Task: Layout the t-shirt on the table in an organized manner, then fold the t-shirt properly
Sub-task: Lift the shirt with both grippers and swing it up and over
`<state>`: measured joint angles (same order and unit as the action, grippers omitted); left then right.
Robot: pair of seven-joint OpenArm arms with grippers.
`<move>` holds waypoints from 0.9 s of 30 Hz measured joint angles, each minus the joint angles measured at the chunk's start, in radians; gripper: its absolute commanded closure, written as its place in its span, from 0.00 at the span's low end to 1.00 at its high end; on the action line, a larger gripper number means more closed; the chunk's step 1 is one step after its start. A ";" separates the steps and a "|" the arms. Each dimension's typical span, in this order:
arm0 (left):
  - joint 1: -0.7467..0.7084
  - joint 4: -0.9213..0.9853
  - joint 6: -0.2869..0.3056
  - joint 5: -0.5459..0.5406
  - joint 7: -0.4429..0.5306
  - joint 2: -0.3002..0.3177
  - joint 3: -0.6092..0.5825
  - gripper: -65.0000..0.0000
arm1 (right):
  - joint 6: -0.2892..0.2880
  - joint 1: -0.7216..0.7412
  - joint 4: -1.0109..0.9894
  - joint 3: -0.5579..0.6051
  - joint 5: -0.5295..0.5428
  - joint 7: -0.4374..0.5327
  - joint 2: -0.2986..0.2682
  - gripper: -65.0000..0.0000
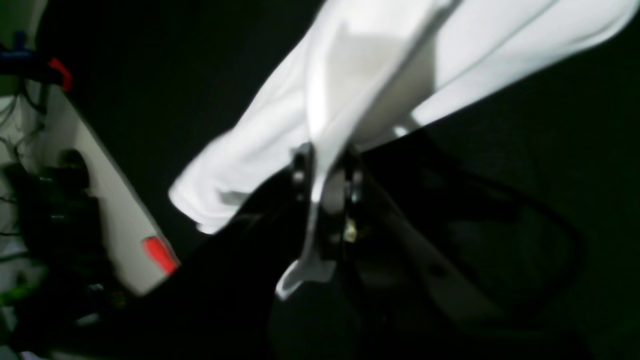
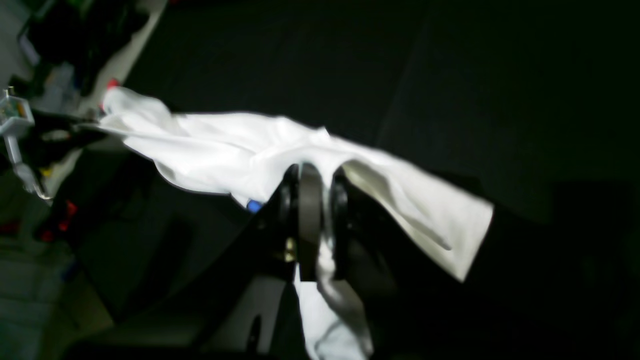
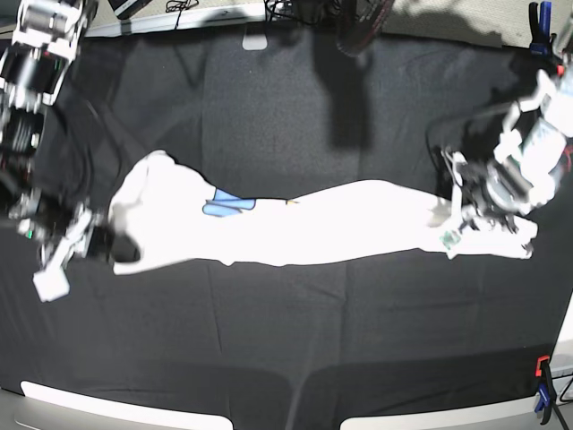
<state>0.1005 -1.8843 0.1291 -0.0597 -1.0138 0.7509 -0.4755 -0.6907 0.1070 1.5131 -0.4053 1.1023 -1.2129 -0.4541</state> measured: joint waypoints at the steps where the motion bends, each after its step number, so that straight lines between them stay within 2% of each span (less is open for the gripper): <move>1: -0.031 -0.034 -0.019 0.039 -0.006 0.000 0.000 1.00 | 0.000 -0.034 0.032 -0.009 -0.001 -0.001 0.000 1.00; 5: -0.136 -0.165 -0.087 0.211 -0.058 -0.002 -0.001 1.00 | -0.002 -0.172 0.123 -0.091 0.003 -0.003 0.013 1.00; 8: -0.212 -0.238 -0.125 0.304 -0.077 0.000 0.004 1.00 | -0.001 -0.256 0.163 -0.210 0.031 -0.003 0.064 1.00; 12: -0.318 -0.330 -0.138 0.367 -0.111 0.000 0.004 1.00 | 0.000 -0.345 0.243 -0.357 0.032 -0.006 0.134 1.00; 15: -0.389 -0.422 -0.143 0.422 -0.138 0.000 0.005 1.00 | -0.002 -0.402 0.326 -0.431 0.055 -0.100 0.162 1.00; 19: -0.492 -0.455 -0.160 0.502 -0.147 -0.001 0.005 1.00 | -0.002 -0.446 0.435 -0.536 0.211 -0.200 0.200 1.00; 20: -0.516 -0.454 -0.188 0.510 -0.160 0.001 0.005 1.00 | -0.003 -0.452 0.460 -0.567 0.242 -0.203 0.207 1.00; 23: -0.580 -0.454 -0.203 0.578 -0.168 0.004 0.005 1.00 | -0.002 -0.473 0.529 -0.664 0.364 -0.206 0.216 1.00; 27: -0.679 -0.454 -0.283 0.634 -0.161 0.003 0.005 1.00 | -0.003 -0.509 0.573 -0.787 0.361 -0.209 0.216 1.00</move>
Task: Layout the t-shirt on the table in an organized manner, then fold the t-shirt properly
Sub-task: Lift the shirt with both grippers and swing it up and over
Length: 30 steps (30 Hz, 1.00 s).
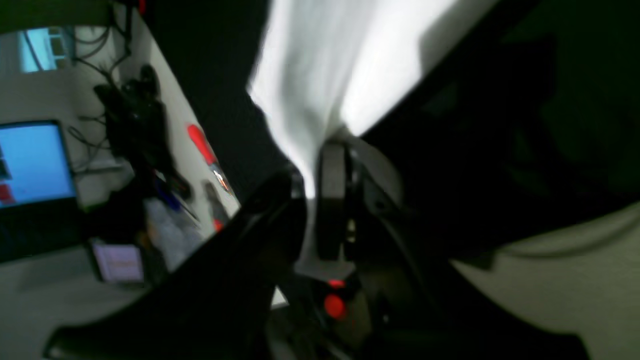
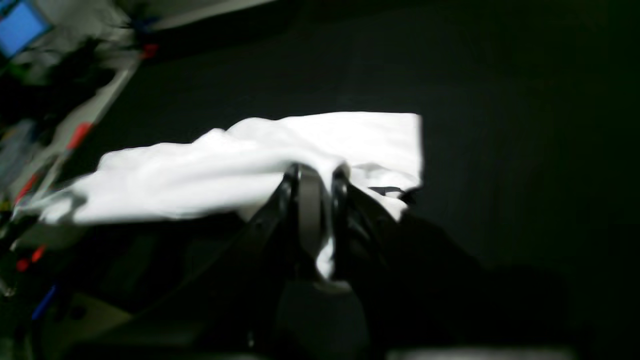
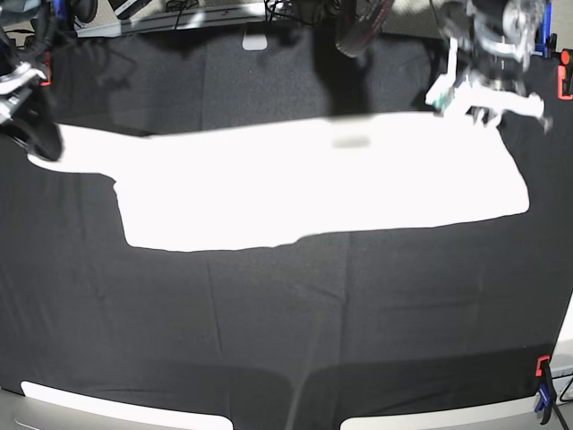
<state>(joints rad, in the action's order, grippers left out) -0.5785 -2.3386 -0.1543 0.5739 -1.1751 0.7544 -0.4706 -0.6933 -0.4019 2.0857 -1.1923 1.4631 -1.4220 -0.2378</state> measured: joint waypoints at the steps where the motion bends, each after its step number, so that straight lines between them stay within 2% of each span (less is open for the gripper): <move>1: -0.019 0.000 -0.006 0.021 0.004 -0.002 -0.001 1.00 | 0.000 -0.010 0.006 -0.026 0.004 -0.001 0.000 1.00; 8: -0.132 -0.003 -0.078 0.197 -0.005 -0.003 -0.002 1.00 | 0.000 -0.031 0.011 -0.132 0.019 -0.001 0.005 1.00; 13: -0.187 -0.005 -0.081 0.282 -0.038 -0.003 -0.002 1.00 | 0.000 -0.032 0.012 -0.135 0.027 -0.001 0.005 1.00; 15: -0.193 -0.005 -0.109 0.348 -0.042 -0.004 -0.002 1.00 | 0.000 -0.032 0.012 -0.135 0.030 -0.001 0.005 1.00; 17: -0.191 -0.005 -0.143 0.468 -0.027 -0.003 -0.002 1.00 | 0.000 -0.028 0.012 -0.132 0.029 -0.001 0.001 1.00; 20: -0.160 -0.004 -0.187 0.656 -0.012 -0.003 -0.002 1.00 | 0.000 -0.013 0.016 -0.110 0.029 -0.001 -0.019 1.00; 23: -0.078 -0.004 -0.282 0.757 -0.018 0.003 -0.003 1.00 | 0.000 0.031 0.021 -0.105 0.030 -0.001 -0.046 1.00; 25: -0.019 -0.004 -0.303 0.825 -0.039 0.003 -0.004 1.00 | 0.000 0.070 0.026 -0.104 0.035 -0.001 -0.072 1.00; 27: 0.033 -0.004 -0.317 0.867 -0.044 0.003 -0.006 1.00 | 0.000 0.109 0.028 -0.104 0.037 -0.001 -0.099 1.00; 30: 0.108 -0.004 -0.319 0.871 -0.040 0.002 -0.006 1.00 | 0.000 0.167 0.029 -0.104 0.049 -0.001 -0.137 1.00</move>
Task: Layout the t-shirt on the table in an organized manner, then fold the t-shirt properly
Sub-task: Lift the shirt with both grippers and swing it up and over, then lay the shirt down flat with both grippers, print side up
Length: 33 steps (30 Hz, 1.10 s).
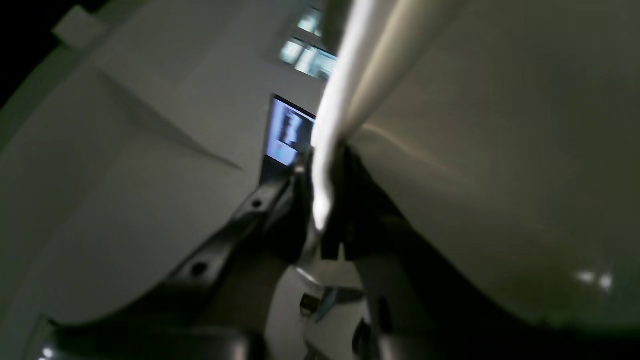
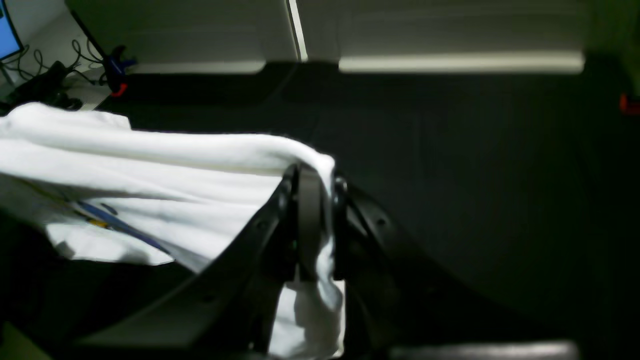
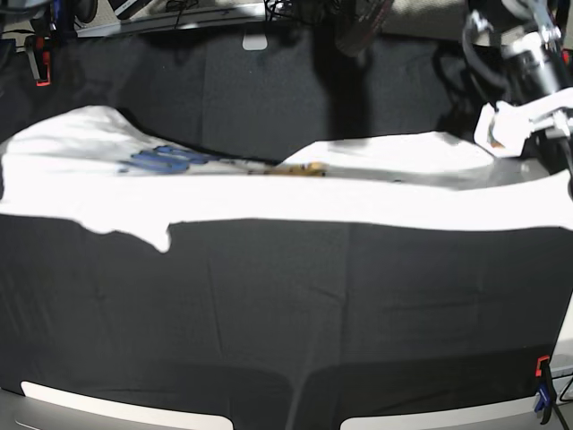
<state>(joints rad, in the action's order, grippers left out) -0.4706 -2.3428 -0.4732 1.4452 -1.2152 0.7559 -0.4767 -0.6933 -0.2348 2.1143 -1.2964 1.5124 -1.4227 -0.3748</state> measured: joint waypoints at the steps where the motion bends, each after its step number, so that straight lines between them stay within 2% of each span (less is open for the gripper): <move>1: 0.021 0.000 0.000 0.000 0.002 0.000 0.000 1.00 | 0.000 0.018 0.000 0.000 0.003 0.000 -0.010 1.00; 5: 0.090 0.000 -0.002 0.013 0.002 0.000 0.000 1.00 | 0.000 0.078 0.001 0.000 0.004 0.000 -0.039 1.00; 11: 0.134 0.000 -0.001 0.015 0.006 0.005 0.000 1.00 | 0.000 0.112 0.002 0.000 0.004 0.000 -0.043 1.00; 16: 0.134 0.000 -0.004 0.016 0.061 0.079 0.000 1.00 | 0.000 0.147 0.002 -0.001 -0.006 0.000 -0.059 1.00; 18: 0.133 0.000 -0.024 0.016 0.063 0.099 0.000 1.00 | 0.000 0.151 0.002 -0.001 -0.008 0.002 -0.069 1.00; 23: 0.145 0.000 -0.024 0.018 0.064 0.111 0.000 1.00 | 0.000 0.151 0.002 -0.001 -0.001 0.004 -0.098 1.00; 26: 0.171 0.000 -0.060 0.024 0.066 0.111 0.000 1.00 | 0.000 0.151 0.002 -0.001 0.003 0.005 -0.119 1.00; 27: 0.172 0.000 -0.067 0.012 0.066 0.111 0.000 1.00 | 0.000 0.151 0.002 -0.001 0.003 0.006 -0.119 1.00; 30: 0.171 0.000 -0.068 -0.143 0.069 0.111 0.000 1.00 | 0.000 0.146 0.002 -0.001 0.007 0.006 -0.095 1.00; 33: 0.171 0.000 -0.068 -0.196 0.122 0.109 0.000 1.00 | -0.003 0.146 0.001 0.006 -0.001 0.006 -0.079 1.00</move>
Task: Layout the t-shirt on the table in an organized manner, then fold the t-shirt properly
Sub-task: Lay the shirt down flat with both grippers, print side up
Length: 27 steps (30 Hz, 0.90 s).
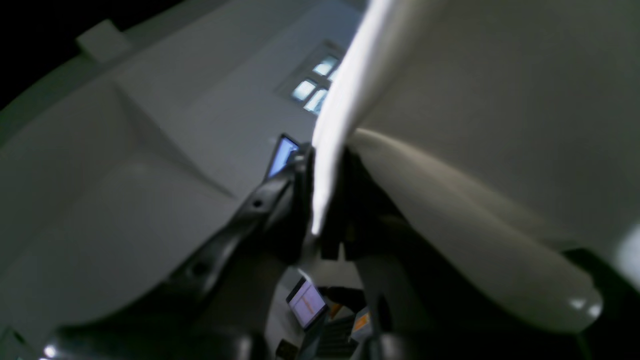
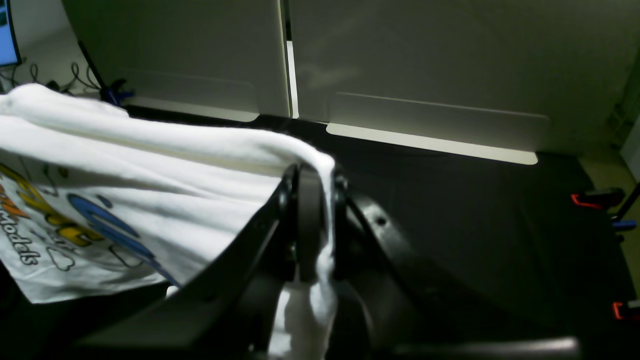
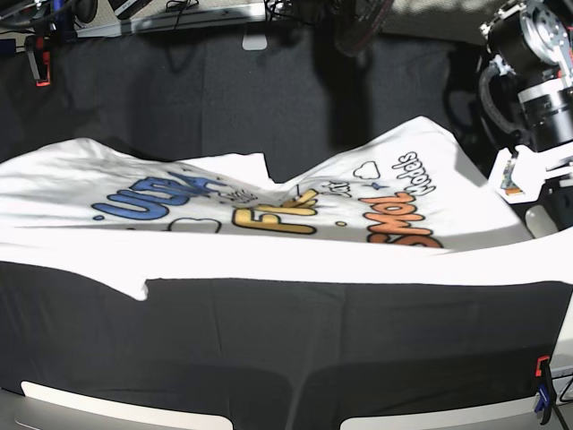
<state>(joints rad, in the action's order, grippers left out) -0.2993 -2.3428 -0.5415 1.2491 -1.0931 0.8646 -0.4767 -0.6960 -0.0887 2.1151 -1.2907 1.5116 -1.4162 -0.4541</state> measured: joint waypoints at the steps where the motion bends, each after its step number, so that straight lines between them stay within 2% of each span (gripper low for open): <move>1: 0.000 0.000 0.000 -0.013 0.034 0.001 0.000 1.00 | 0.000 0.000 0.000 0.008 -0.011 0.001 -0.001 1.00; 2: 0.000 0.000 0.000 -0.028 0.074 0.000 0.000 1.00 | 0.000 0.000 -0.001 0.022 -0.020 0.001 -0.001 1.00; 4: 0.000 0.000 -0.004 -0.135 0.133 0.000 0.000 1.00 | 0.000 0.000 -0.006 0.066 -0.038 0.002 -0.001 1.00; 7: 0.000 0.000 -0.003 -0.434 0.192 0.000 0.001 1.00 | 0.000 0.000 -0.010 0.162 -0.114 0.013 0.006 1.00; 9: 0.000 0.001 0.025 -0.569 0.219 0.000 0.001 1.00 | 0.000 0.000 -0.028 0.239 -0.163 0.039 0.027 1.00; 12: 0.000 0.001 0.130 -0.643 0.270 0.000 0.002 1.00 | 0.000 0.000 -0.089 0.344 -0.295 0.094 0.063 1.00; 14: 0.001 0.001 0.158 -0.672 0.319 0.000 0.002 1.00 | 0.000 0.002 -0.139 0.402 -0.406 0.167 0.088 1.00; 18: 0.060 0.018 0.168 -0.805 0.423 0.000 0.002 1.00 | 0.002 0.037 -0.254 0.493 -0.555 0.275 0.099 1.00; 23: 0.164 0.195 0.369 -1.020 0.526 -0.063 0.004 1.00 | 0.004 0.101 -0.328 0.550 -0.570 0.295 0.100 1.00; 24: 0.193 0.238 0.396 -1.051 0.547 -0.084 0.002 1.00 | 0.003 0.118 -0.337 0.558 -0.565 0.299 0.100 1.00; 27: 0.294 0.383 0.426 -1.104 0.570 -0.158 0.002 1.00 | 0.000 0.179 -0.379 0.576 -0.589 0.301 0.100 1.00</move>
<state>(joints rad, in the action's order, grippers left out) -0.0055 -1.9598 -0.1150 0.1452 -0.5228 0.7071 -0.4744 -0.6960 0.0902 1.7363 -0.7147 0.9222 -1.1149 -0.3546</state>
